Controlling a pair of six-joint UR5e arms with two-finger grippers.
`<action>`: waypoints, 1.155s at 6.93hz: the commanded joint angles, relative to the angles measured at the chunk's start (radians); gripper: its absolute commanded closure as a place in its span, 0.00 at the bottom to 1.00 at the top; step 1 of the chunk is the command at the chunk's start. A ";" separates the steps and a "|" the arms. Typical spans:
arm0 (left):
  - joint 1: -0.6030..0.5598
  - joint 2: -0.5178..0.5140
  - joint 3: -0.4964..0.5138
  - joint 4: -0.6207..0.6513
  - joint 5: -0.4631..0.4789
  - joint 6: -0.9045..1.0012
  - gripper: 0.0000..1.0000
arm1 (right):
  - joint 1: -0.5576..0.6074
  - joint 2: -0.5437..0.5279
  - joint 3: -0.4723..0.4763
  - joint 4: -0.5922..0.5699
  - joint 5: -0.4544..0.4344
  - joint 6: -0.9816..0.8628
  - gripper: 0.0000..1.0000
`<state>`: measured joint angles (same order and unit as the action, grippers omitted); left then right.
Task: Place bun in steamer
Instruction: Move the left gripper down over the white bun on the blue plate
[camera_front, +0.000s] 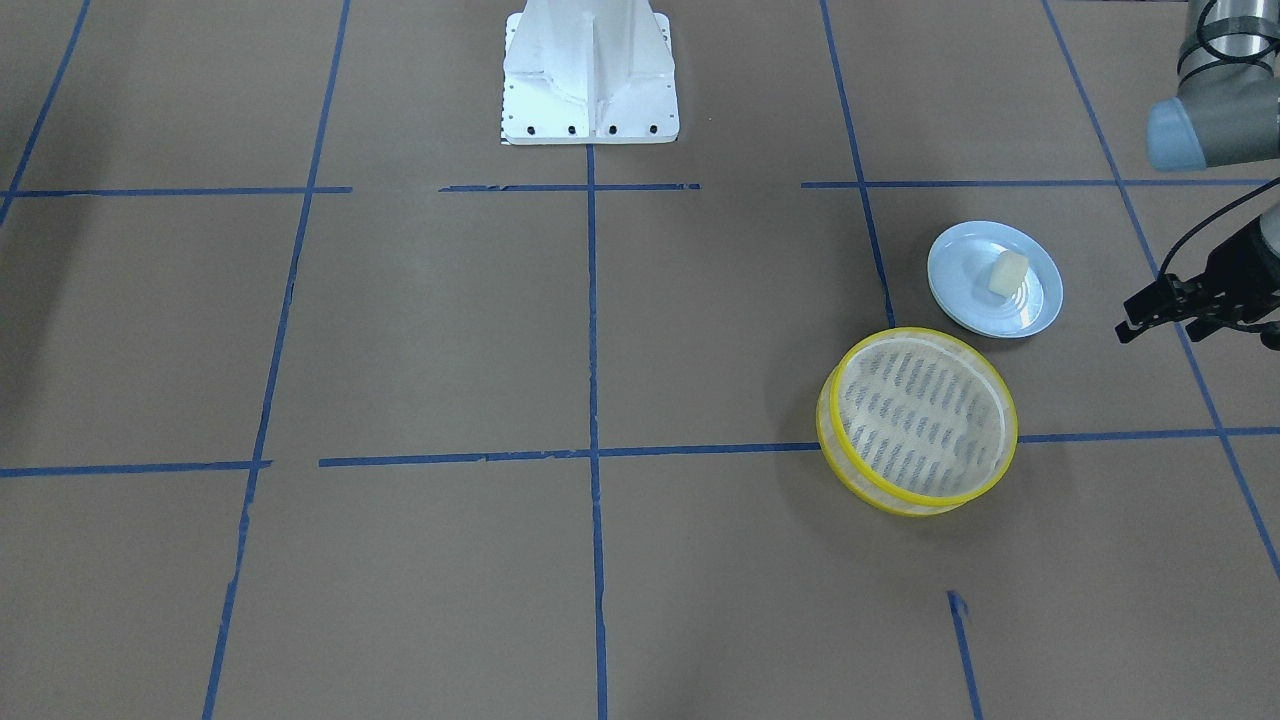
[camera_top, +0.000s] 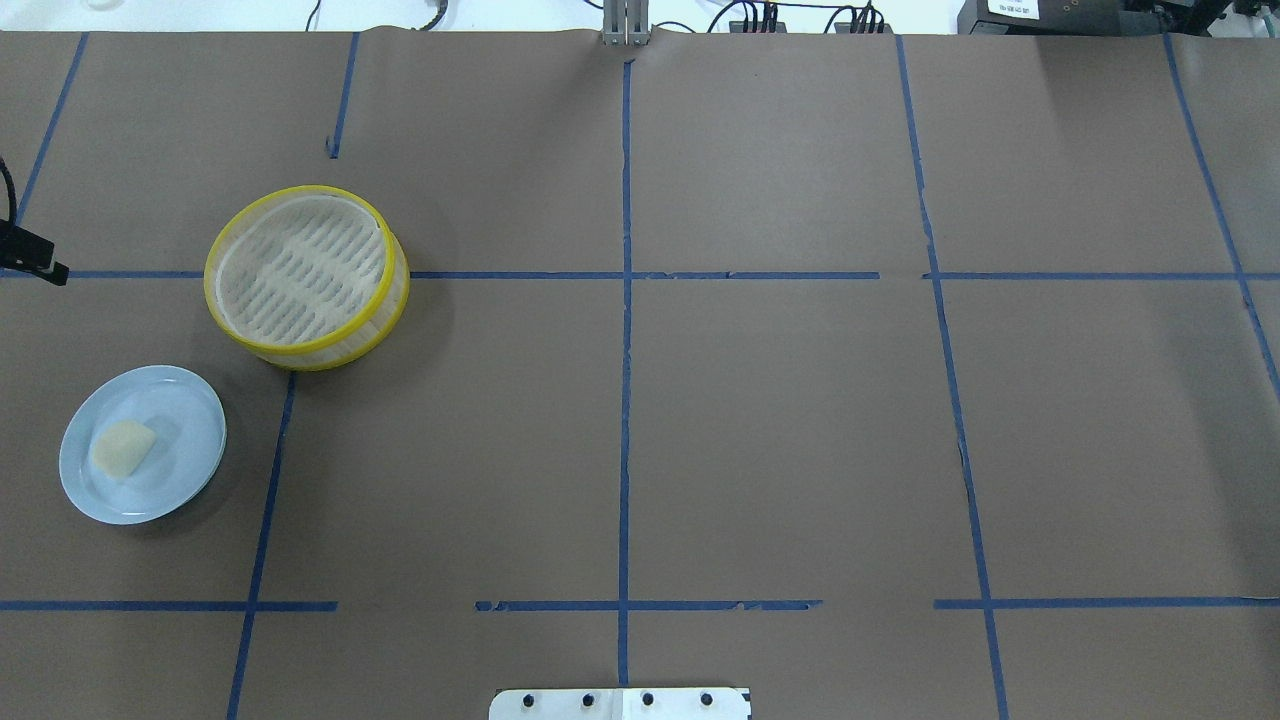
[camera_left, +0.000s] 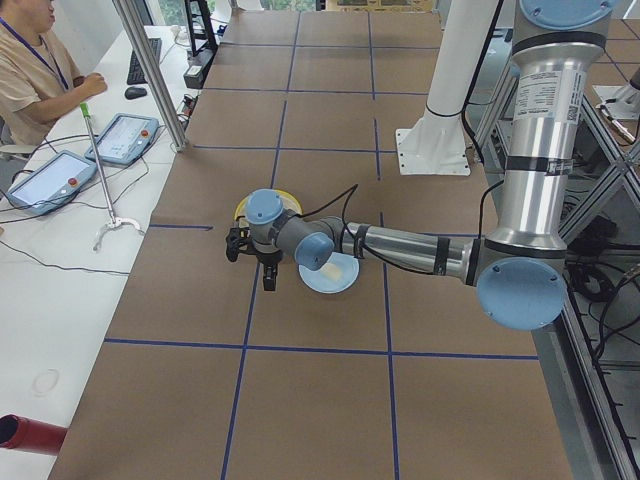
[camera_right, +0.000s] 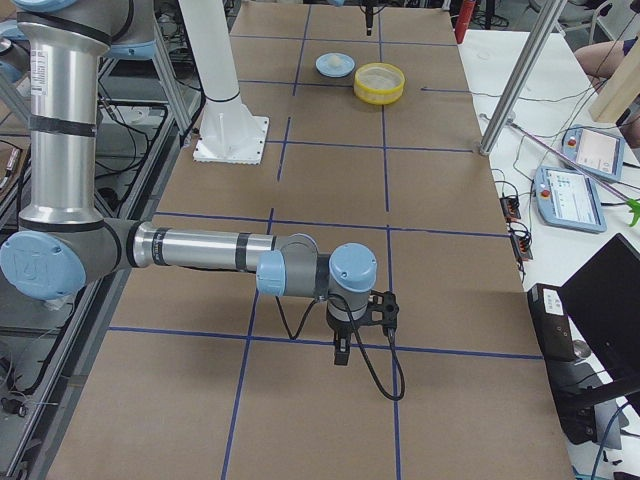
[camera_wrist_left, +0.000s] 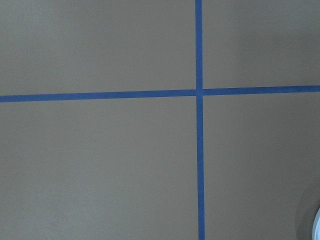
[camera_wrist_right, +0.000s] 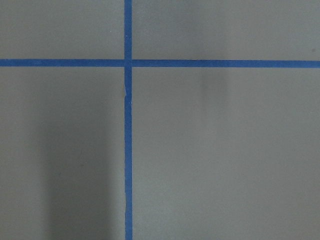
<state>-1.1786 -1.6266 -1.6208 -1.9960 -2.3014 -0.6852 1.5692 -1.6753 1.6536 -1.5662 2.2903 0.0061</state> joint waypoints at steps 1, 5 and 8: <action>0.124 0.028 -0.087 -0.044 0.033 -0.117 0.01 | 0.000 0.000 0.000 0.000 0.000 0.000 0.00; 0.298 0.172 -0.186 -0.168 0.163 -0.053 0.03 | 0.000 0.000 0.000 0.000 0.000 0.000 0.00; 0.382 0.191 -0.185 -0.170 0.269 0.007 0.04 | 0.000 0.000 0.000 0.000 0.000 0.000 0.00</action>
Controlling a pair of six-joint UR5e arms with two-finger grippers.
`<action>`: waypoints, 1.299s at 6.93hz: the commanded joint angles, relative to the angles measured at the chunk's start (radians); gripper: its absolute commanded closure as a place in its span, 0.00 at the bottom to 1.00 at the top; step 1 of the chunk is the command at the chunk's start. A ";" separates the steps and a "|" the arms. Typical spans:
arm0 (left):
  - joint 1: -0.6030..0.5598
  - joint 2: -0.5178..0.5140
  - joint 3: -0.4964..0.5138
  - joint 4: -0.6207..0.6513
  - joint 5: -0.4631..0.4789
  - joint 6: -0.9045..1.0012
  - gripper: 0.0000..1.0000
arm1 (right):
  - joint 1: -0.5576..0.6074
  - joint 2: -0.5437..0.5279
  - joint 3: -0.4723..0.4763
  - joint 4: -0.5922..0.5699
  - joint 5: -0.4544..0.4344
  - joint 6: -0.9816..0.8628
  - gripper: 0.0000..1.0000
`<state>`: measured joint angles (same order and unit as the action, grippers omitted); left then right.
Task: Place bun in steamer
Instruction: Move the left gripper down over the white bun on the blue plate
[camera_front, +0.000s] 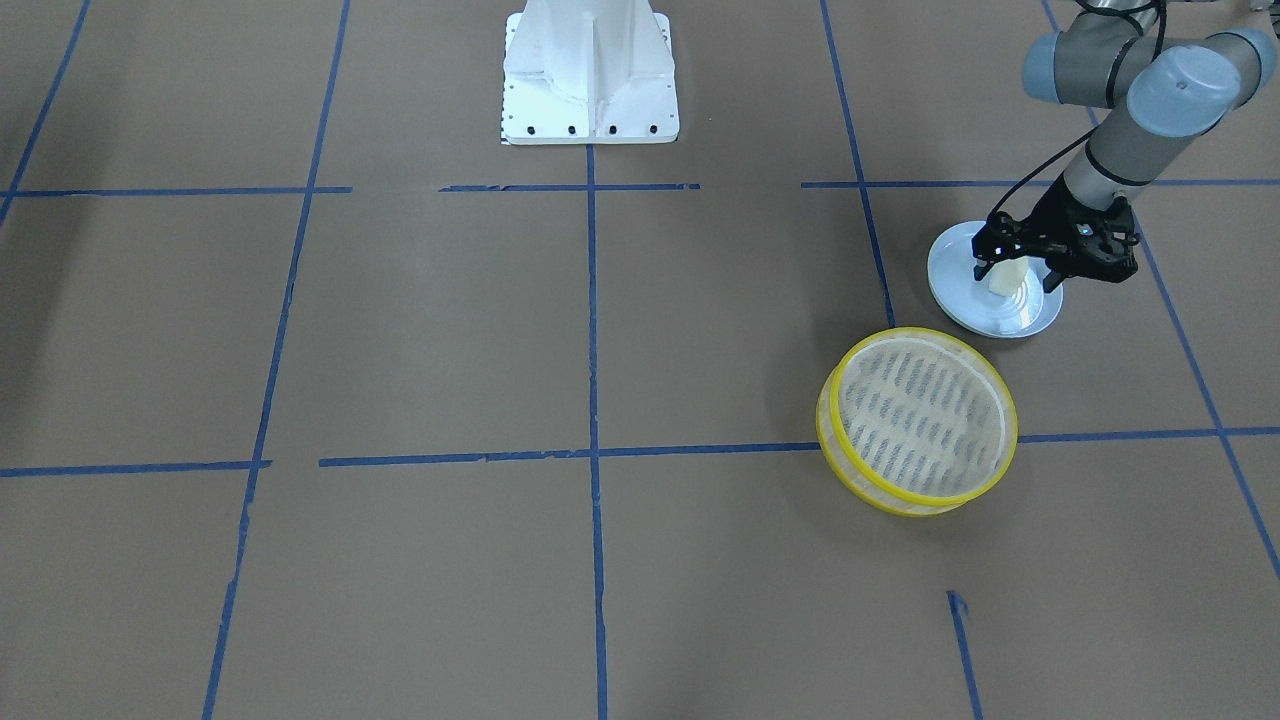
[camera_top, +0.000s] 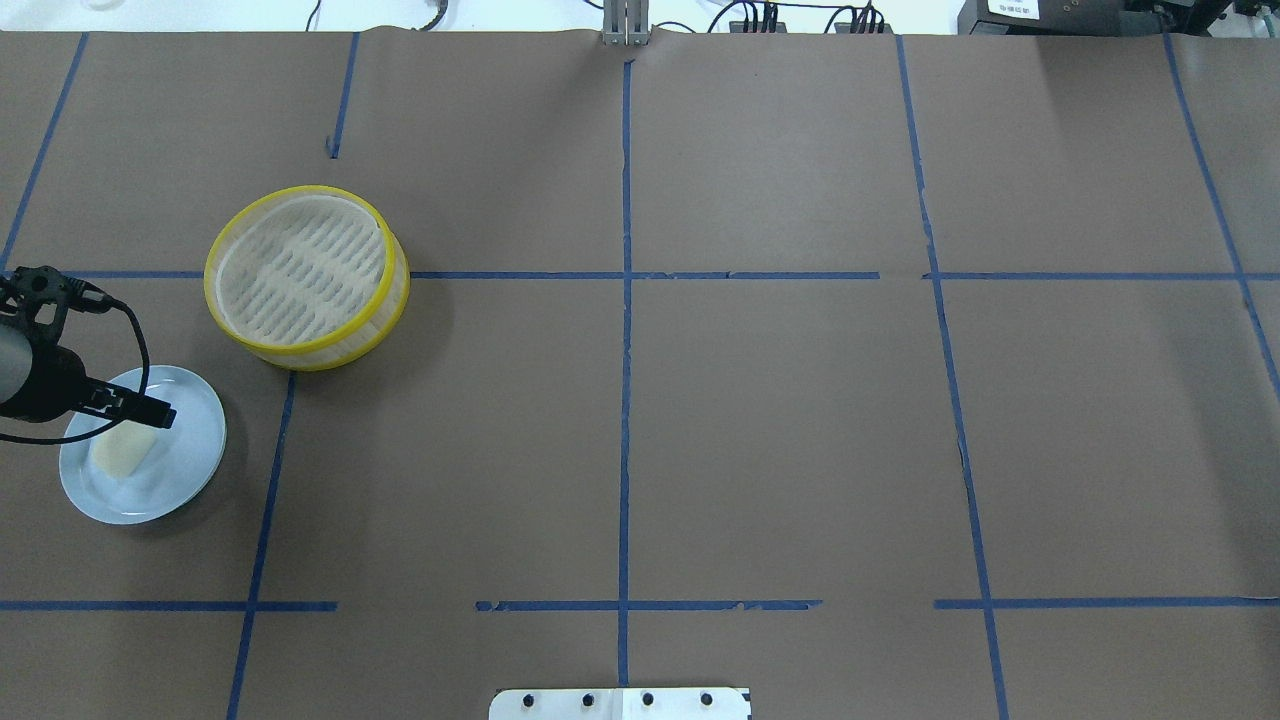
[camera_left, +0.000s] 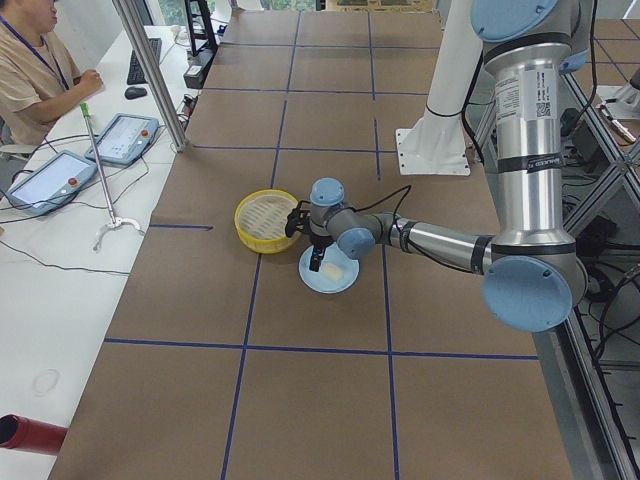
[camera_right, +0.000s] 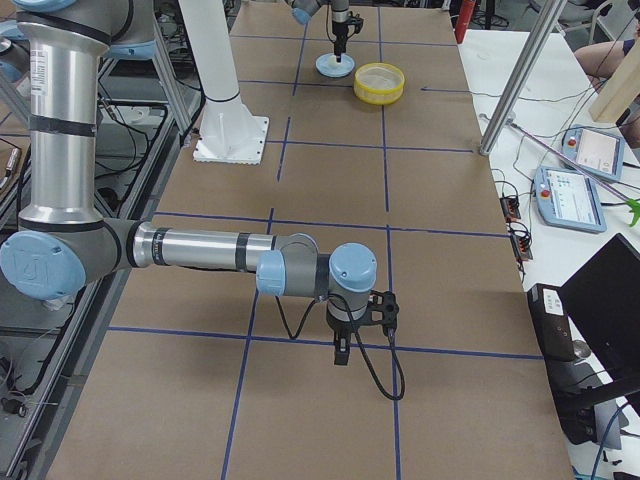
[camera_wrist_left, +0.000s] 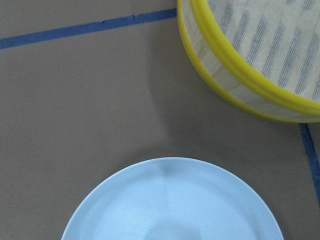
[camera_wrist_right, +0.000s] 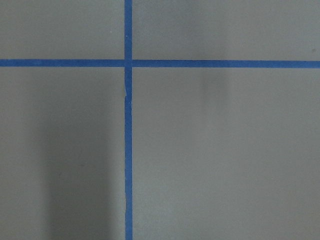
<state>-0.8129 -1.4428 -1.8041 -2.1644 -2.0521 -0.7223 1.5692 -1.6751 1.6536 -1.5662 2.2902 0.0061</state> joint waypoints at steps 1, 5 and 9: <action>0.018 0.015 0.009 -0.002 0.020 0.055 0.05 | 0.000 0.000 0.000 0.000 0.000 0.000 0.00; 0.020 0.019 0.026 -0.006 0.007 0.050 0.16 | 0.000 0.000 0.000 0.000 0.000 0.000 0.00; 0.043 0.022 0.043 -0.002 0.001 0.029 0.28 | 0.000 -0.002 0.000 0.000 0.000 0.000 0.00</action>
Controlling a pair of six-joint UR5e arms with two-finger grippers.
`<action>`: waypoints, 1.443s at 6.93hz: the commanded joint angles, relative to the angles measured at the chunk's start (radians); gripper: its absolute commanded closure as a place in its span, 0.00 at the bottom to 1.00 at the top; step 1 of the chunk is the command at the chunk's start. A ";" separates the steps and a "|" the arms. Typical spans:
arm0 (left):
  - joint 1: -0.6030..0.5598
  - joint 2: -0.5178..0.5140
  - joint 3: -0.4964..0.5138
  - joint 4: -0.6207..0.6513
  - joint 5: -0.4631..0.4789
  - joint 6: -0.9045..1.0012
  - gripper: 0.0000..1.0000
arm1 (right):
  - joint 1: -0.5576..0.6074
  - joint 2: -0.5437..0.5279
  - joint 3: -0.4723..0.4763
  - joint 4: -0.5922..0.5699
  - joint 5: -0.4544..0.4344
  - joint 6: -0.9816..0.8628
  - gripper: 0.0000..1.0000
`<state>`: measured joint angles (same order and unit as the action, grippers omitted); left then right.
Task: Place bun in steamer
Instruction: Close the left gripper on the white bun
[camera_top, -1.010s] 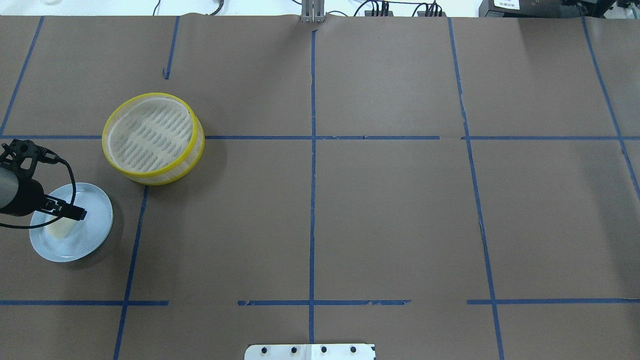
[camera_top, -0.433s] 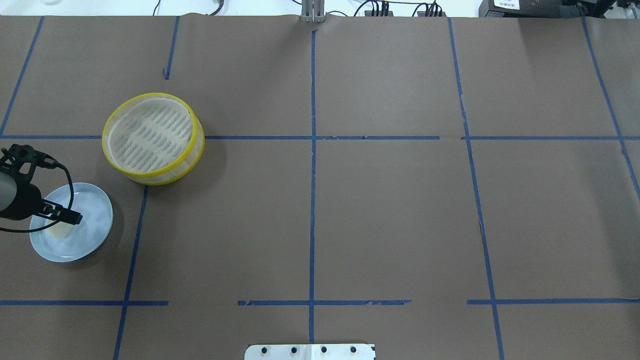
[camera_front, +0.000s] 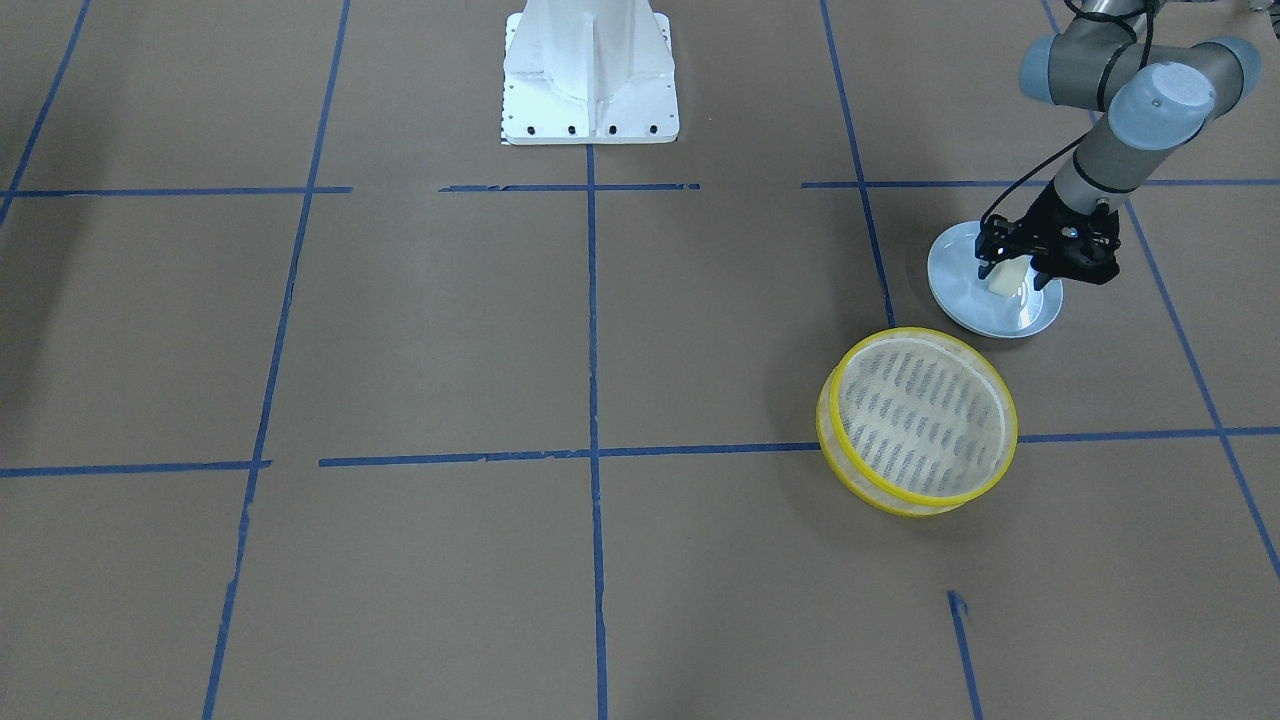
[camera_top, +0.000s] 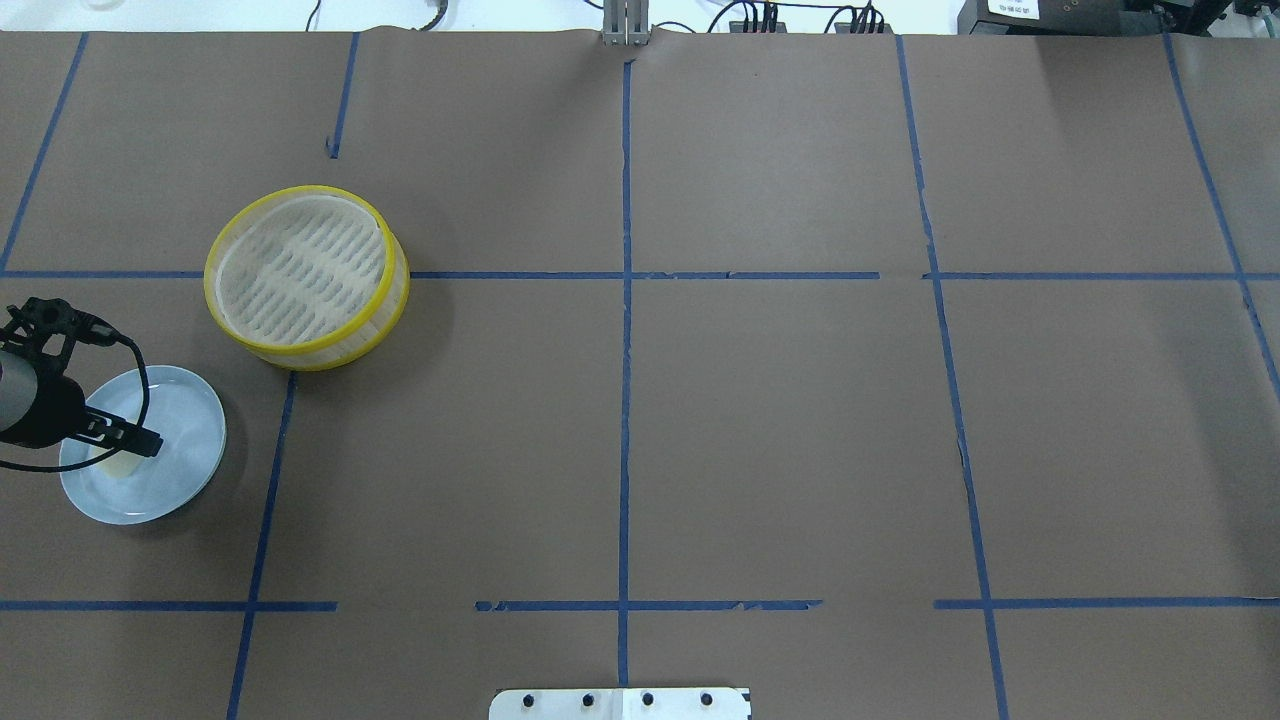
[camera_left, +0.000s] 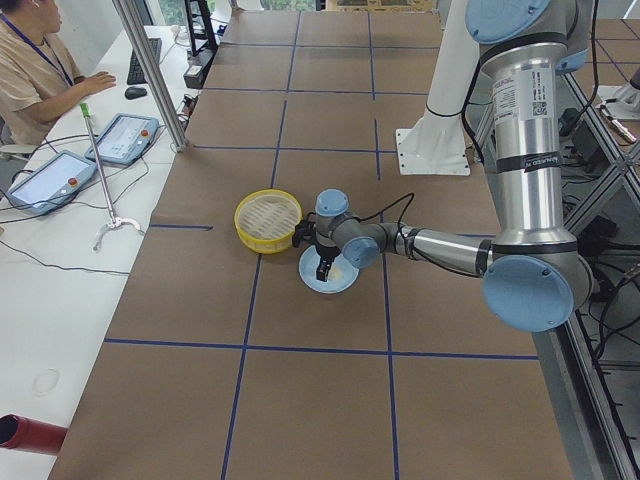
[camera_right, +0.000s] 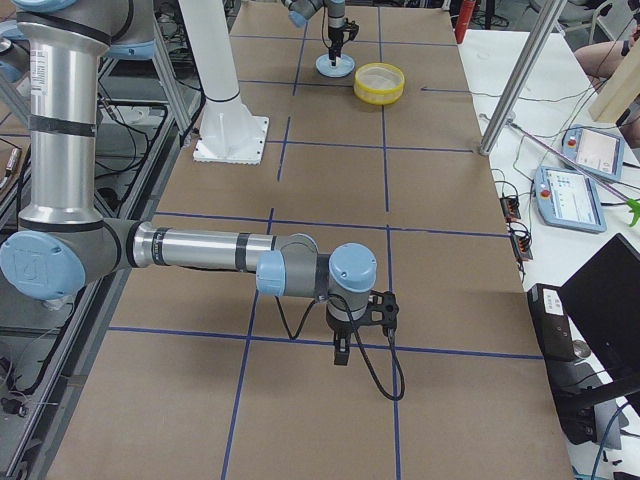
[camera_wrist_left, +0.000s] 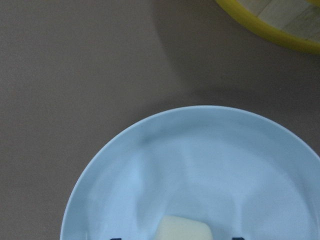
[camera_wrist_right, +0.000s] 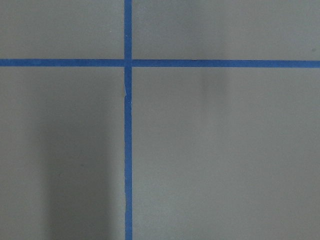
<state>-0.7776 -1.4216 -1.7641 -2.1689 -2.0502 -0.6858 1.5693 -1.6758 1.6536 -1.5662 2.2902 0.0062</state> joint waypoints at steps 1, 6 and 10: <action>0.024 0.000 0.011 0.000 -0.001 -0.029 0.32 | 0.000 0.001 0.000 0.000 0.000 0.000 0.00; 0.023 0.001 -0.003 -0.002 -0.001 -0.029 0.65 | 0.000 -0.001 0.000 0.000 0.000 0.000 0.00; -0.024 -0.017 -0.092 -0.002 -0.084 -0.129 0.69 | 0.000 0.001 0.000 0.000 0.000 0.000 0.00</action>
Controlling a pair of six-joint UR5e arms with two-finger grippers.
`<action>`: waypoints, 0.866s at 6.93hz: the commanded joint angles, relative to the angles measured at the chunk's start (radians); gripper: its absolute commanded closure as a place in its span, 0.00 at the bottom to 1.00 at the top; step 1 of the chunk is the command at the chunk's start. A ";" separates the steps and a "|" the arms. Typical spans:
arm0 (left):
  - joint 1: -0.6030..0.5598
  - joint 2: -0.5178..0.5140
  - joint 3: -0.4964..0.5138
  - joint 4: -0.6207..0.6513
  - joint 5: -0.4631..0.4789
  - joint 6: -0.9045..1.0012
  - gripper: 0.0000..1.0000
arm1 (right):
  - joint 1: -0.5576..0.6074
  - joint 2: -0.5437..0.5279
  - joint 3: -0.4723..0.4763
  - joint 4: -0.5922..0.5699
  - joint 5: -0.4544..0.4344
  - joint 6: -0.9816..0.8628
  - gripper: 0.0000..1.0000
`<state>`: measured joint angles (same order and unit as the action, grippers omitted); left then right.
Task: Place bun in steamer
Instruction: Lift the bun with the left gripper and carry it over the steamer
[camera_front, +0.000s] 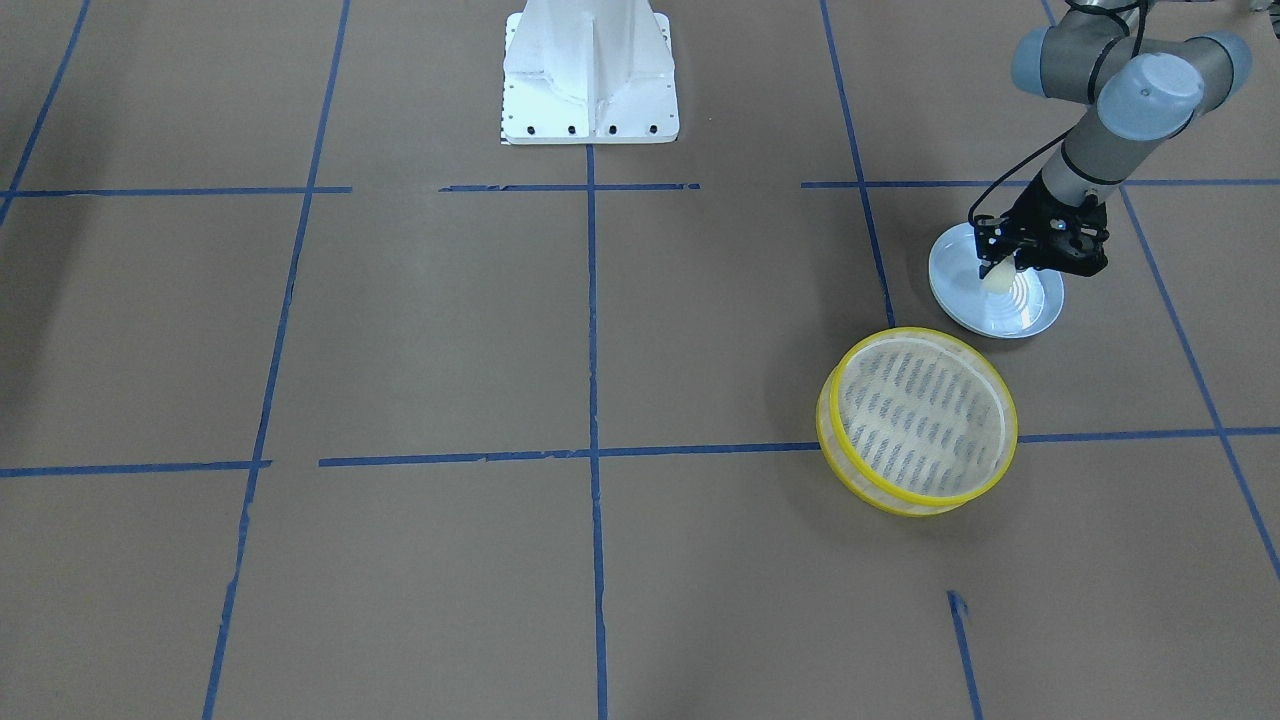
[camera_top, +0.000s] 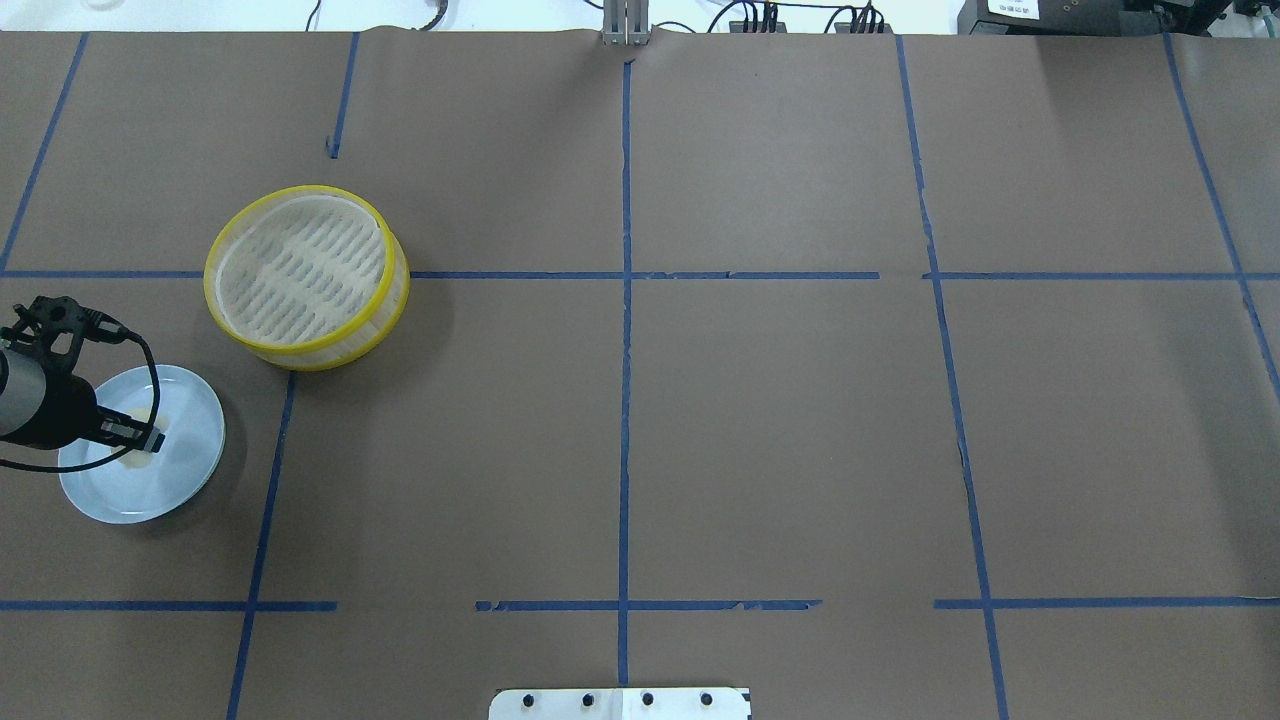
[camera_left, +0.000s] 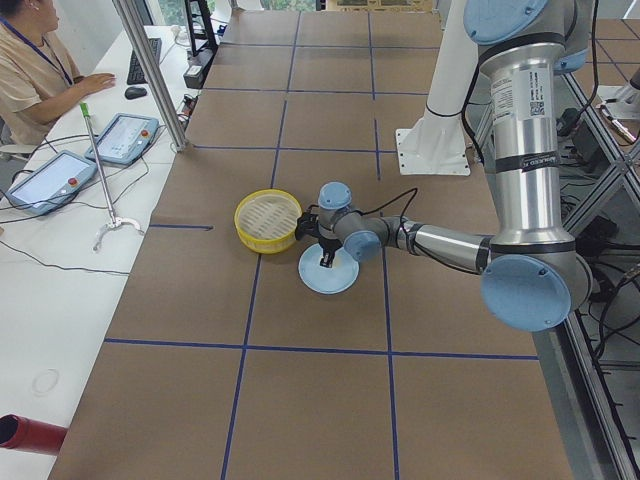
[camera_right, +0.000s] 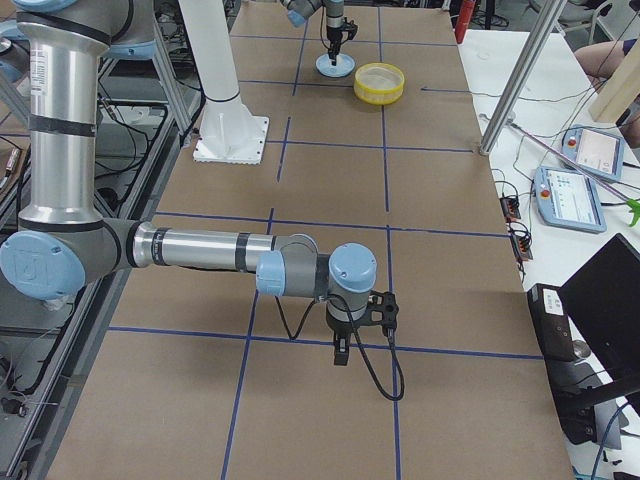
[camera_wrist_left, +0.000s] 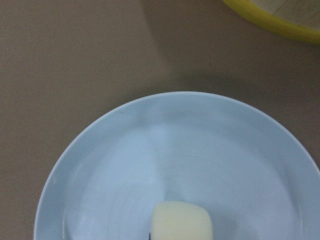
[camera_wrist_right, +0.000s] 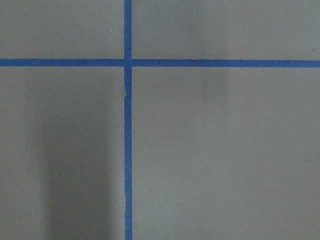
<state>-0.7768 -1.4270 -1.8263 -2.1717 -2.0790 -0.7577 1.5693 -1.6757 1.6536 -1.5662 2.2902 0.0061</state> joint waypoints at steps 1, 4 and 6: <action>-0.086 -0.044 -0.027 0.003 -0.078 -0.081 0.70 | 0.000 0.001 0.000 0.000 0.000 0.000 0.00; -0.159 -0.209 0.045 0.015 -0.079 -0.319 0.70 | 0.000 -0.001 0.000 0.000 0.000 0.000 0.00; -0.157 -0.289 0.111 0.018 -0.078 -0.382 0.71 | 0.000 0.001 0.000 0.000 0.000 0.000 0.00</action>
<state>-0.9336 -1.6738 -1.7471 -2.1554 -2.1579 -1.0977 1.5693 -1.6761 1.6536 -1.5662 2.2902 0.0061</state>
